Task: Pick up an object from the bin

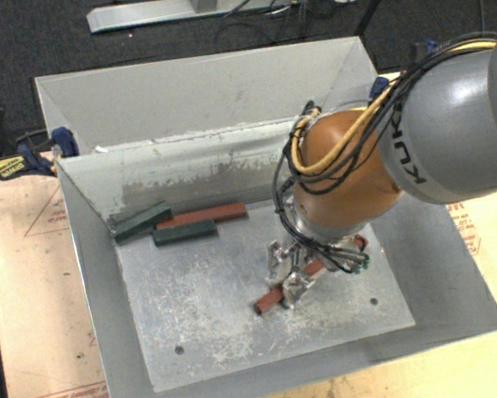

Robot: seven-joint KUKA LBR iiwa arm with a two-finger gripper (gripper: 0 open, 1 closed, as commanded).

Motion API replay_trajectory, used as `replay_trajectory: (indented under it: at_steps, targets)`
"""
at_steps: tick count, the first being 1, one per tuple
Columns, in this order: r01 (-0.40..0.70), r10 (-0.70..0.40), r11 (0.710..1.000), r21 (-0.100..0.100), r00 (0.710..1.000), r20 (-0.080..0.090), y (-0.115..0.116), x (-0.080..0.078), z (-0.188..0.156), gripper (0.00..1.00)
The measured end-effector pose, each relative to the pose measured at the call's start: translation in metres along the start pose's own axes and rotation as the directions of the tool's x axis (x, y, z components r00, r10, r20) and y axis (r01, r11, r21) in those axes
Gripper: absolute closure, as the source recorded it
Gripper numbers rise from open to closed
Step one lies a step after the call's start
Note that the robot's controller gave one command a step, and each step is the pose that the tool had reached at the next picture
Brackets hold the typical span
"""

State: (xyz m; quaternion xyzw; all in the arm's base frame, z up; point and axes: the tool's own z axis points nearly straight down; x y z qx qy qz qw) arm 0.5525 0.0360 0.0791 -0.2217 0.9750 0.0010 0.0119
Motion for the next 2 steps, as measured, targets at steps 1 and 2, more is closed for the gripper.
replay_trajectory:
  at_steps: [1, 2]
  targets:
    - [0.000, 0.000, 1.000, 0.000, 1.000, 0.000, 0.000, 0.000, 0.000, 1.00]
    - [-0.041, 0.041, 0.999, 0.000, 0.999, -0.015, 0.002, 0.001, -0.172, 1.00]
